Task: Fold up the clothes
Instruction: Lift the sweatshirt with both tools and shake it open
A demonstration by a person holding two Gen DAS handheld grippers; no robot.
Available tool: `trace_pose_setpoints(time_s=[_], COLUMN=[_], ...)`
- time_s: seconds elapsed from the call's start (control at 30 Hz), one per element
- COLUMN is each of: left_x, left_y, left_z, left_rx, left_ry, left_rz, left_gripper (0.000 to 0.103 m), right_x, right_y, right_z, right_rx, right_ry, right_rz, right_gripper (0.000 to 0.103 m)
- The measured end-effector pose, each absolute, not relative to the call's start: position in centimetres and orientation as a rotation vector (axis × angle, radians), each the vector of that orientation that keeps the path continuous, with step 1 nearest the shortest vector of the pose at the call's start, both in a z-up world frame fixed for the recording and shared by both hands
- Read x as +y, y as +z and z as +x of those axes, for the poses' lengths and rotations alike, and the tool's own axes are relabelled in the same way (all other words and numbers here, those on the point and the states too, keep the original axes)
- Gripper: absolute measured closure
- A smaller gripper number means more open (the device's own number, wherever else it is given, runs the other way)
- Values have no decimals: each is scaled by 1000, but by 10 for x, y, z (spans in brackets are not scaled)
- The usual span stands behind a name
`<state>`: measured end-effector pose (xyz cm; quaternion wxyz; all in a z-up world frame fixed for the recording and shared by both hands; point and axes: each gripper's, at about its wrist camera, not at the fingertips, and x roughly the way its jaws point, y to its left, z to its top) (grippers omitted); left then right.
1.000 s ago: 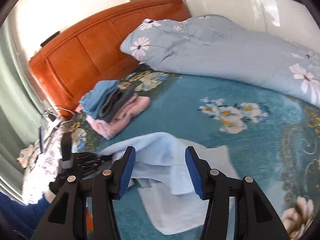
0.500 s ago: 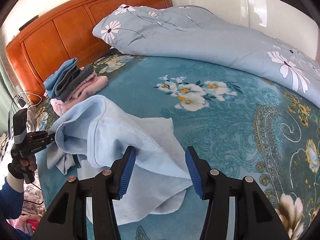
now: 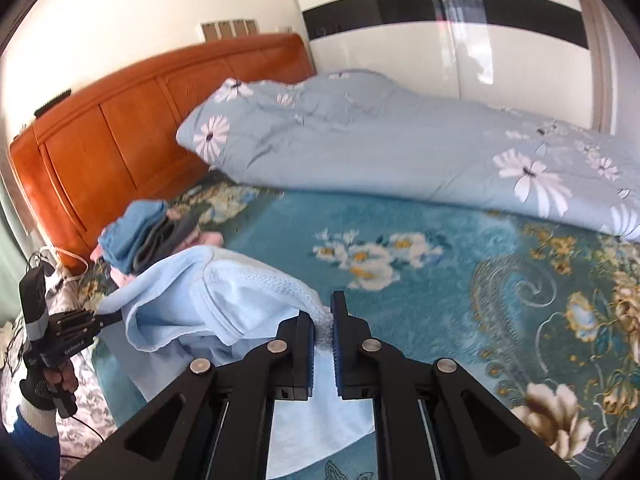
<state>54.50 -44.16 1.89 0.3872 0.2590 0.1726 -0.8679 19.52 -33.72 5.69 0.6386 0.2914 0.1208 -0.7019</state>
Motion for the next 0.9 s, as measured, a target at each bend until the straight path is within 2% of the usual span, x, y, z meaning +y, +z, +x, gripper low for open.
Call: trace_pose_setpoints(time_s=[0.23, 0.4, 0.73, 0.9], left_x=[-402, -361, -259, -272], left_y=[161, 226, 275, 282], left_z=[551, 566, 584, 560], left_rx=[221, 117, -123, -137], left_ry=[-2299, -2339, -2387, -2385], left_rz=[416, 296, 205, 247], left_gripper=[97, 97, 95, 94], right_x=[-264, -198, -81, -72], right_y=[191, 256, 300, 308], right_z=[211, 232, 256, 242], right_rx=[155, 112, 65, 88], right_ry=[-1737, -1799, -1838, -1863], right_rz=[401, 250, 109, 118], right_gripper=[96, 96, 96, 96])
